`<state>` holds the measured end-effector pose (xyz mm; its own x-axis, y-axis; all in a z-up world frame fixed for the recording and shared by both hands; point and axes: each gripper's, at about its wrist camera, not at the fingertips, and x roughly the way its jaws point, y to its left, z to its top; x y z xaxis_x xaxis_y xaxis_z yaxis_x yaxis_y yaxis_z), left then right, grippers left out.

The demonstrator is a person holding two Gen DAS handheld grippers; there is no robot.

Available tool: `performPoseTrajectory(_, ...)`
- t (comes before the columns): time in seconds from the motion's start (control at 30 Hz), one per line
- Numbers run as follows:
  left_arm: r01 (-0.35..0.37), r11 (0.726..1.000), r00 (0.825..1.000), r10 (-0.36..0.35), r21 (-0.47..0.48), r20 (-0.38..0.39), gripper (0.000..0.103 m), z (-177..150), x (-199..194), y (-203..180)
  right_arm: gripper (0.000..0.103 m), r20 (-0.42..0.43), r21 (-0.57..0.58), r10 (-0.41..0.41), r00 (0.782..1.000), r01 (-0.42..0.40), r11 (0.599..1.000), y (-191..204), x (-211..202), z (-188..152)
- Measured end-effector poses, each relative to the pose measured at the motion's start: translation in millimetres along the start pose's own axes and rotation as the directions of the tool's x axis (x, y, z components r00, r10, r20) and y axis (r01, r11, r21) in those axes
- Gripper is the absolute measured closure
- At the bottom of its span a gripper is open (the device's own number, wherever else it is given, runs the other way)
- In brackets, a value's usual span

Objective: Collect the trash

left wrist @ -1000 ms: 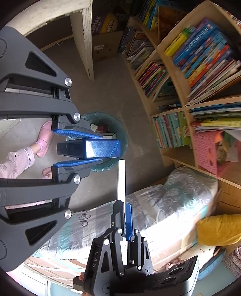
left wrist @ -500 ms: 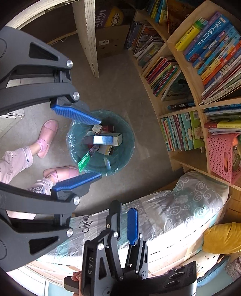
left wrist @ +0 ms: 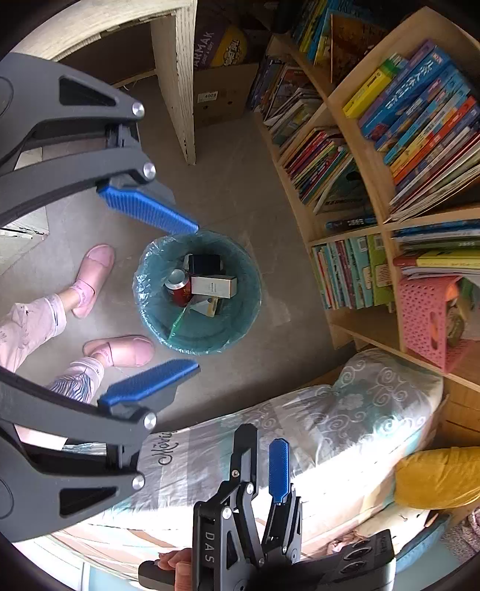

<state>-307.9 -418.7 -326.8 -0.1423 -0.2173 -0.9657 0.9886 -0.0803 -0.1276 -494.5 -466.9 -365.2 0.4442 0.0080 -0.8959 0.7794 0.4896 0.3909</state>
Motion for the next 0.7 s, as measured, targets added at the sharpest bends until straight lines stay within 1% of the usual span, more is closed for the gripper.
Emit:
performPoseTrajectory(0.03,0.001,1.000,1.000,-0.001,-0.005,0.013,0.027,-0.4,-6.1,-0.2,0.041,-0.004,0.000,0.004,1.000,-0.004,1.000,0.7,-4.7,1.1)
performPoseTrajectory(0.07,0.006,1.000,0.999,-0.006,-0.011,0.035,0.024,-0.4,-16.0,-0.9,0.036,0.000,-0.008,0.006,1.000,-0.006,1.000,2.9,-12.3,2.4)
performPoseTrajectory(0.13,0.001,1.000,0.998,0.000,-0.016,0.066,0.020,-0.9,-31.9,-2.8,0.036,0.012,-0.038,-0.006,1.000,0.006,0.999,6.7,-25.7,5.4)
performPoseTrajectory(0.17,-0.007,1.000,0.997,0.008,-0.018,0.079,0.017,-0.7,-40.7,-4.5,0.034,0.017,-0.052,-0.011,1.000,0.012,0.999,9.6,-32.6,6.8)
performPoseTrajectory(0.27,-0.028,0.999,0.993,0.031,-0.028,0.111,0.015,0.0,-67.1,-7.0,0.033,0.032,-0.089,-0.006,0.999,0.009,0.996,19.5,-56.2,13.4)
performPoseTrajectory(0.37,-0.036,0.997,0.991,0.044,-0.065,0.127,0.013,-0.7,-96.0,-5.3,0.032,0.045,-0.143,-0.006,0.999,0.013,0.990,34.8,-75.8,20.2)
performPoseTrajectory(0.43,-0.044,0.995,0.987,0.057,-0.090,0.147,0.010,-1.0,-114.9,-2.0,0.027,0.059,-0.184,-0.009,0.998,0.019,0.983,47.6,-89.7,25.9)
performPoseTrajectory(0.47,-0.054,0.992,0.984,0.072,-0.110,0.165,0.007,-2.6,-128.9,0.1,0.027,0.065,-0.202,0.000,0.998,0.013,0.979,54.2,-96.6,29.2)
performPoseTrajectory(0.57,-0.074,0.984,0.970,0.108,-0.159,0.216,0.007,-10.0,-164.9,7.0,0.024,0.083,-0.263,0.032,0.996,-0.009,0.965,78.3,-116.2,39.3)
performPoseTrajectory(0.63,-0.094,0.976,0.960,0.141,-0.198,0.240,0.007,-17.0,-184.5,12.4,0.024,0.088,-0.316,0.063,0.994,-0.032,0.948,98.5,-127.7,47.8)
performPoseTrajectory(0.7,-0.114,0.961,0.953,0.177,-0.253,0.245,0.007,-25.8,-204.2,21.8,0.024,0.096,-0.380,0.086,0.992,-0.043,0.924,122.3,-138.2,56.4)
